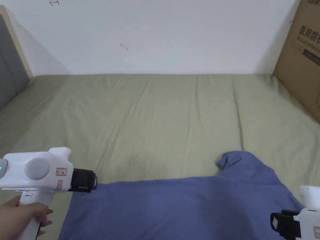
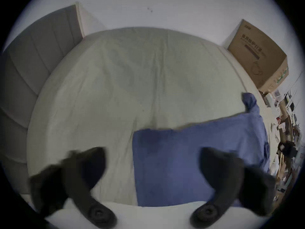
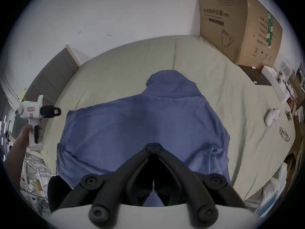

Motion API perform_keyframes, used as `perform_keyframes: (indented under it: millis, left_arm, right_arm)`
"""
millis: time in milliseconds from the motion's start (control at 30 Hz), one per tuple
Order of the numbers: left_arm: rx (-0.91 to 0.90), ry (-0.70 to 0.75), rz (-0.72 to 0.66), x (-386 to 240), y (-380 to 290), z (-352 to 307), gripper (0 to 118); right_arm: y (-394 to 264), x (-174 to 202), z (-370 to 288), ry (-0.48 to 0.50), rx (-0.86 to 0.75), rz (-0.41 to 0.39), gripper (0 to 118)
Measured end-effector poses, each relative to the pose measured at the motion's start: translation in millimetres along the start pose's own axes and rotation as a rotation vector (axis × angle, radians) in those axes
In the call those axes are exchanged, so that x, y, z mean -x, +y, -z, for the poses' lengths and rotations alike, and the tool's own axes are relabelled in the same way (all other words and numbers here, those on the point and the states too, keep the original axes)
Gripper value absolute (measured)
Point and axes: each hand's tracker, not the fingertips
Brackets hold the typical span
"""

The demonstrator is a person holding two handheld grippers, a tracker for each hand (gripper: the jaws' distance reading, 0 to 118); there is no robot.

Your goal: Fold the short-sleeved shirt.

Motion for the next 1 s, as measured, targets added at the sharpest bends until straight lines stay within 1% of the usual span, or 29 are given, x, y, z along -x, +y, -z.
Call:
perform_keyframes:
  millis: [33,133,233,267,300,333,400,433,467,533,600,633,667,733,767,800,833,867,967,1000]
  left_arm:
    - [-0.003,0.006,0.009,3.7,2.5,13.1,118]
    - [0.058,0.094,0.078,0.0,6.0,35.3,117]
    - [0.113,0.098,0.115,-5.2,0.0,46.8,116]
    - [0.149,0.068,0.106,-3.3,-1.4,50.3,105]
    - [0.161,0.047,0.095,-2.7,-4.0,48.8,79]
    - [0.167,0.017,0.070,-1.7,-5.7,48.2,45]
    - [0.103,-0.017,0.033,-4.0,-7.5,36.8,13]
    - [0.084,-0.058,0.023,-3.1,-6.6,29.5,2]
    - [0.062,-0.086,0.005,-5.7,-7.1,22.8,3]
    - [0.053,-0.053,0.032,-9.7,-7.5,12.8,3]
    - [0.037,-0.057,0.056,-10.2,-6.2,2.5,3]
    - [0.037,-0.057,0.060,-10.8,-5.9,-1.5,3]
    - [0.034,-0.059,0.062,-10.7,-5.4,-5.9,3]
    - [0.028,-0.068,0.055,-7.9,-3.0,-11.7,3]
    - [0.027,-0.070,0.051,-7.7,-2.3,-13.9,3]
    - [0.029,-0.074,0.047,-7.7,-1.8,-15.4,3]
    - [0.028,-0.077,0.043,-5.3,0.0,-16.1,3]
    - [0.028,-0.081,0.039,-5.1,0.2,-17.0,3]
    - [0.031,-0.089,0.014,-4.5,-1.4,-17.7,3]
    - [0.030,-0.091,0.004,-4.6,-3.5,-18.1,3]
  right_arm:
    - [-0.7,-2.1,3.4,-0.004,0.009,0.003,0]
    - [-3.0,-8.5,10.2,-0.031,0.029,0.002,0]
    - [-3.9,-19.3,19.0,-0.041,0.042,0.027,0]
    - [-2.6,-23.5,23.2,-0.039,0.051,0.044,0]
    - [-0.8,-26.9,26.9,-0.039,0.057,0.057,0]
    - [2.4,-31.4,30.0,-0.035,0.060,0.066,0]
    - [12.3,-39.2,39.3,-0.023,0.066,0.071,0]
    - [24.0,-43.4,46.8,-0.016,0.075,0.063,0]
    - [38.1,-49.1,54.4,-0.021,0.080,0.058,0]
    - [61.9,-57.3,68.7,-0.027,0.080,0.044,0]
    - [98.2,-66.8,91.6,-0.065,0.070,0.019,0]
    - [114.5,-71.4,102.7,-0.074,0.070,0.021,5]
    - [131.4,-76.1,114.3,-0.089,0.067,0.018,34]
    - [156.6,-82.0,135.2,-0.113,0.063,0.036,100]
    - [168.7,-85.2,148.5,-0.131,0.078,0.036,118]
    - [177.2,-87.7,159.7,-0.148,0.095,0.040,117]
    - [185.7,-90.6,168.9,-0.145,0.094,0.054,117]
    - [194.7,-93.4,182.1,-0.136,0.128,0.069,117]
    - [207.1,-98.3,214.1,-0.132,0.206,0.135,117]
    - [200.6,-100.8,217.1,-0.136,0.232,0.132,117]
